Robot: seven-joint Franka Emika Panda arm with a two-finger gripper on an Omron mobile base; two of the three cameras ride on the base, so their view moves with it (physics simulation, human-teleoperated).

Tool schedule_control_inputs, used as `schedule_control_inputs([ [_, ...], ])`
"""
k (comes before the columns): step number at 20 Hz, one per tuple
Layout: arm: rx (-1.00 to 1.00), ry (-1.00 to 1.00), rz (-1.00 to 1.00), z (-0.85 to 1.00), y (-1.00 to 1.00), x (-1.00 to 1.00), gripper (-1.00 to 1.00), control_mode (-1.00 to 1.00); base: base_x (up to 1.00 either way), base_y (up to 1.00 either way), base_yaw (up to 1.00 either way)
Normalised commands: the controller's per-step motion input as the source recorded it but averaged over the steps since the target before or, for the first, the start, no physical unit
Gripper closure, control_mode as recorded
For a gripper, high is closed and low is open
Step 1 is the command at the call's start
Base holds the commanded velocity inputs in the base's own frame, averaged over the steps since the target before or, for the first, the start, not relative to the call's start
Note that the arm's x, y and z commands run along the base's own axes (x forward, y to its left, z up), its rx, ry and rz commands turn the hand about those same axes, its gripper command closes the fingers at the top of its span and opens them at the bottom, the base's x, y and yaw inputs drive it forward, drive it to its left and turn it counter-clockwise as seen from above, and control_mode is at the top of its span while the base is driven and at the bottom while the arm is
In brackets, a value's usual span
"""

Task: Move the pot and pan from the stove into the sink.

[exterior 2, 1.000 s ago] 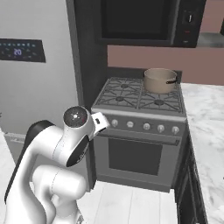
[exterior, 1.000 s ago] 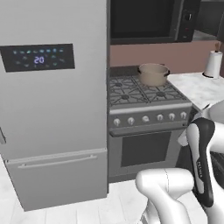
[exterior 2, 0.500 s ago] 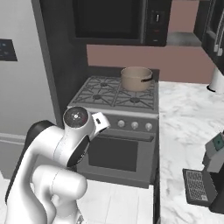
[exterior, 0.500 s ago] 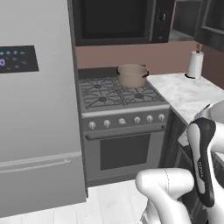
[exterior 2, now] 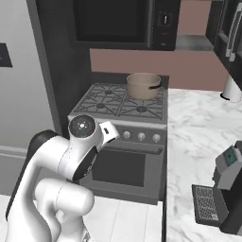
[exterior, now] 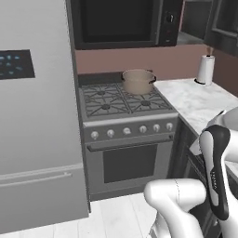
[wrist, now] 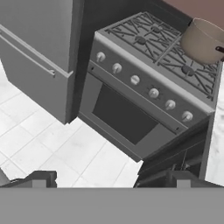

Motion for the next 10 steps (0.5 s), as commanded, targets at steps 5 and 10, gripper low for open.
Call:
schedule_control_inputs([
  [5, 0.00, 0.00, 0.00, 0.00, 0.00, 0.00, -1.00, 1.00, 0.70, -0.05, 0.00],
  [10, 0.00, 0.00, 0.00, 0.00, 0.00, 0.00, -1.00, 1.00, 0.69, -0.06, 0.00],
])
